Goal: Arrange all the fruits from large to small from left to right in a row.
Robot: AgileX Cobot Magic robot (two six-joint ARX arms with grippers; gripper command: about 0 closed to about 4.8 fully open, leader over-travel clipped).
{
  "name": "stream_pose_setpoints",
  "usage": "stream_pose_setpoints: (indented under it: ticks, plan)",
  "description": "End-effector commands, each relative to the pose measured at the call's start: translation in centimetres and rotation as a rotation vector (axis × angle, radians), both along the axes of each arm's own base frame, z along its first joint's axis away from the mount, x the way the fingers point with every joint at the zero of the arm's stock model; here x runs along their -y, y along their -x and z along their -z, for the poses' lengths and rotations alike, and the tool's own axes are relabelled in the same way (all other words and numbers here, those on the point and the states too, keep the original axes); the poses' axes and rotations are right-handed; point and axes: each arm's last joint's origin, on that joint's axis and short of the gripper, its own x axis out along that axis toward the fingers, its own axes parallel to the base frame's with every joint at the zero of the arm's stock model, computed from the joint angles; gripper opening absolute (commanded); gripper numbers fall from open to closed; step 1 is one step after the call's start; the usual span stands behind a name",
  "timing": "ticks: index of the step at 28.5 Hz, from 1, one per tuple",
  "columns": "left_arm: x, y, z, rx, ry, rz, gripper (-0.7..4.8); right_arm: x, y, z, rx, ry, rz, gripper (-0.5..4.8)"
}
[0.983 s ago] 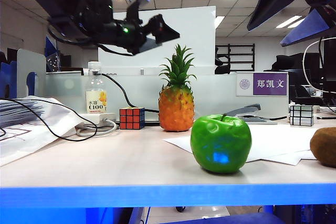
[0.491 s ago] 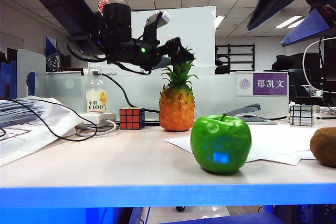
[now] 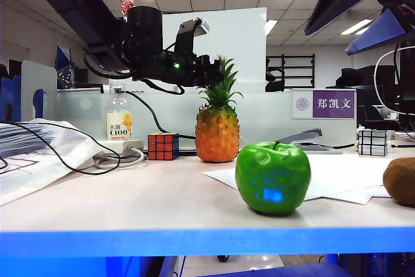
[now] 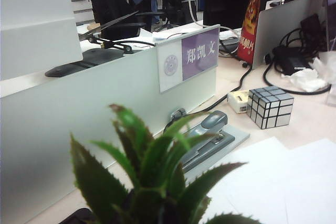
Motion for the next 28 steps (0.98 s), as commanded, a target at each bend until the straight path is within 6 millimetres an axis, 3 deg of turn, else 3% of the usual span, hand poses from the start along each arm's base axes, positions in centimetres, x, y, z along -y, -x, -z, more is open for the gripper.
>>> stream_pose_setpoints:
  ticks: [1,7,15,21,28]
  plan:
    - [0.0,-0.1,0.3,-0.011,-0.011,-0.007,-0.06,-0.1,0.0,-0.5,0.032,-0.010,-0.002,4.79]
    - [-0.2,0.3,-1.3,-0.011,0.019,0.000,-0.06,-0.1,-0.1,-0.6,0.043,-0.012,-0.003,4.79]
    - [-1.3,3.0,-9.1,0.094,0.044,0.020,-0.05,0.0,0.2,-1.0,0.058,-0.016,-0.003,4.79]
    - [-3.2,6.2,-14.7,0.074,0.016,0.030,-0.06,0.2,1.1,-1.9,0.101,-0.020,0.004,4.79]
    - [-5.3,11.5,-18.7,-0.001,-0.158,0.185,-0.05,0.5,2.7,-3.3,0.159,-0.030,0.008,4.79]
